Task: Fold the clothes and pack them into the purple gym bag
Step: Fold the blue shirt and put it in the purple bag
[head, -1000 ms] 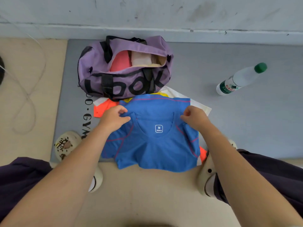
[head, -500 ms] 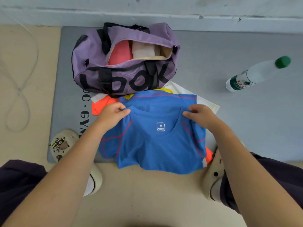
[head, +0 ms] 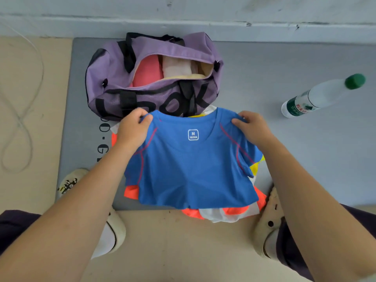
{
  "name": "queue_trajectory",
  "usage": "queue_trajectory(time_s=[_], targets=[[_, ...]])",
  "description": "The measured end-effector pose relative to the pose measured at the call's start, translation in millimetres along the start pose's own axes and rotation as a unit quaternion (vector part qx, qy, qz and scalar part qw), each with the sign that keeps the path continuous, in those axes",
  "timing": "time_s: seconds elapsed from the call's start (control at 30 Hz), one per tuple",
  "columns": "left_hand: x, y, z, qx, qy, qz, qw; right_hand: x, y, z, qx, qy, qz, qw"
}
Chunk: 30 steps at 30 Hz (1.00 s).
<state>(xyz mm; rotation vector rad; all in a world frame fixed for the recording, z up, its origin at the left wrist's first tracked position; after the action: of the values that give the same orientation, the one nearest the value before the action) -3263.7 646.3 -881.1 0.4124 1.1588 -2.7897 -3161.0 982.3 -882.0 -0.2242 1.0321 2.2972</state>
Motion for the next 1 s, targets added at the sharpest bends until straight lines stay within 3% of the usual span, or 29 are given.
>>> queue_trajectory(time_s=[0.1,0.23,0.3,0.37,0.4,0.47,0.53,0.6,0.7,0.8,0.87,1.0], targets=[[-11.1,-10.5,-5.6,0.079,-0.007,-0.044,0.996,1.2,-6.9,-5.0,-0.013,0.017,-0.021,1.000],[-59.4,-43.0,-27.2,0.192,-0.041,-0.243,0.950,-6.5,-31.5,-5.3,-0.035,0.053,-0.080,0.995],[-90.5,-51.9,-47.9,0.201,-0.019,-0.317,0.927,-11.4,-42.2,-2.9,-0.107,0.112,-0.086,0.984],[-114.4,-49.4,-73.2,0.252,0.049,-0.347,0.902,-16.8,-49.5,3.2,-0.221,0.156,-0.081,0.959],[-121.3,-42.7,-84.6,0.294,0.094,-0.338,0.889,-18.5,-51.4,9.1,-0.246,0.141,-0.087,0.955],[-127.9,-26.7,-99.6,0.357,0.161,-0.303,0.869,-23.1,-55.7,25.5,-0.247,0.027,-0.103,0.963],[-129.7,-18.4,-106.5,0.367,0.177,-0.286,0.867,-40.3,-59.2,42.2,-0.239,-0.128,-0.087,0.959],[-131.8,-17.6,-110.7,0.363,0.178,-0.280,0.870,-65.9,-66.6,46.5,-0.178,-0.205,-0.083,0.959],[-138.0,-23.0,-112.0,0.367,0.162,-0.282,0.871,-95.5,-93.1,22.0,-0.021,-0.105,-0.180,0.978],[-152.2,-34.7,-107.4,0.342,0.108,-0.314,0.879,-123.5,-115.8,-6.6,0.008,0.030,-0.257,0.966],[-164.0,-37.6,-107.8,0.328,0.082,-0.338,0.878,-137.2,-127.3,-14.3,0.018,0.057,-0.272,0.960],[-175.4,-18.8,-119.7,0.363,0.157,-0.298,0.869,-158.8,-141.3,-17.5,0.100,0.096,-0.304,0.942]])
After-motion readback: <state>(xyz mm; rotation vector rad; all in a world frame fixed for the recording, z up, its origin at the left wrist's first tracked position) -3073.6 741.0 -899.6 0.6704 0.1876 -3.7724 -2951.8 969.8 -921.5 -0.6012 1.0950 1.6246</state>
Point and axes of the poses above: each hand's wrist, its own x-axis towards the middle knuckle, its own z-axis out of the back of the hand, y = z × x, the point moved 5 cm from there along x, towards the middle knuckle, and after that the axes turned 5 degrees about -y, right-handed, at the moved point
